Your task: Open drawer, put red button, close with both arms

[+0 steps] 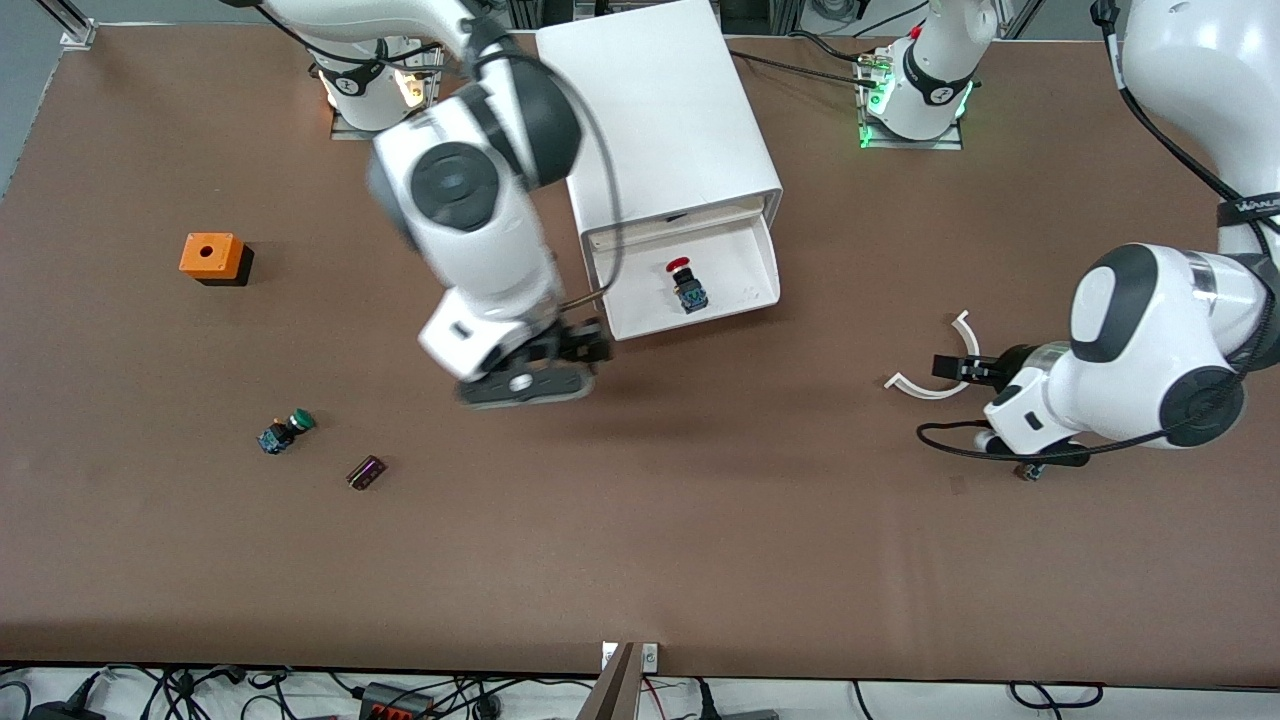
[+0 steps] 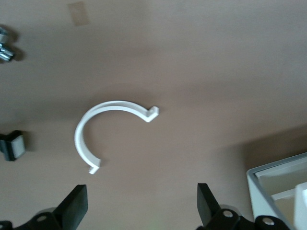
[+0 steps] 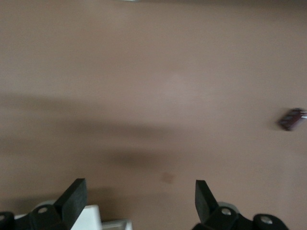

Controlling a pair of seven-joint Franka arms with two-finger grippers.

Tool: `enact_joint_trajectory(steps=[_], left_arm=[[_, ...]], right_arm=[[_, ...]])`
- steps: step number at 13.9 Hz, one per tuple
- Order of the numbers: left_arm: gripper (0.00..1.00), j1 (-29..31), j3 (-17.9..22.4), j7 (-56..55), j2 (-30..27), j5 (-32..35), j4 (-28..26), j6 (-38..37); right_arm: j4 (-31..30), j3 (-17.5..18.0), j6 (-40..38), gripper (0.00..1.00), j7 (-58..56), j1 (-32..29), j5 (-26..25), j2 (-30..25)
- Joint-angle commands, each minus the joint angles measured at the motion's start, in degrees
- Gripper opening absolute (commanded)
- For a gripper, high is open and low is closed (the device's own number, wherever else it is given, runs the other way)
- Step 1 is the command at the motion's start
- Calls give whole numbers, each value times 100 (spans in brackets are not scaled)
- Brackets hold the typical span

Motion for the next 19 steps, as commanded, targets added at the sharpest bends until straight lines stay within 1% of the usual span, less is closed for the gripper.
enact_joint_trajectory(steps=[1, 3, 4, 5, 6, 7, 9, 10, 11, 12, 14, 15, 16, 17, 18, 19], left_arm=[[100, -280, -60, -997, 17, -415, -15, 304], [100, -780, -60, -1614, 35, -452, 2, 506], [100, -1061, -60, -1921, 52, -487, -15, 769], [100, -1316, -60, -2498, 61, -496, -50, 1033], [100, -1562, -51, -3070, 61, -487, -181, 1357], [100, -1747, -51, -3328, 52, -478, -374, 1752], [100, -2055, -51, -3480, -9, -435, -962, 2736], [100, -2126, -51, -3489, -9, -426, -1104, 2993], [100, -2240, -51, -3497, 0, -417, -1158, 3065], [100, -2372, -42, -3645, 17, -417, -1236, 3188], [100, -2522, -60, -4242, -35, -399, -1622, 3626], [100, -2618, -60, -4279, -114, -399, -1720, 3576], [100, -2698, -95, -4288, -193, -399, -1842, 3323], [100, -2724, -208, -4271, -246, -399, -1878, 3060], [100, -2690, -349, -4288, -264, -399, -1879, 2883], [100, -2655, -480, -4288, -273, -417, -1870, 2768]], right_arm=[[-76, -93, -383, 100, -670, -550, -181, -207], [-147, -93, -901, 100, -1356, -946, -146, -347], [-164, -93, -1043, 100, -1402, -1157, -137, -418], [-173, -93, -1123, 100, -1446, -1316, -119, -470], [-182, -93, -1123, 100, -1464, -1448, -119, -523], [-182, -93, -1141, 100, -1482, -1571, -119, -602], [-182, -93, -1219, 100, -1482, -1765, 29, -752], [-182, -102, -1377, 100, -1482, -1861, 100, -787], [-182, -102, -1552, 100, -1491, -1984, 118, -805], [-243, -85, -1606, 100, -1526, -2229, 188, -927], [-890, -50, -1519, 100, -1928, -2625, 355, -1409], [-1172, -32, -1449, 100, -2122, -2827, 364, -1629], [-1341, 29, -1449, 100, -2263, -3029, 347, -1805], [-1455, 169, -1449, 100, -2377, -3257, 312, -1946], [-1517, 388, -1440, 100, -2387, -3451, 242, -2052], [-1535, 416, -1440, 100, -2387, -3462, 154, -2105]])
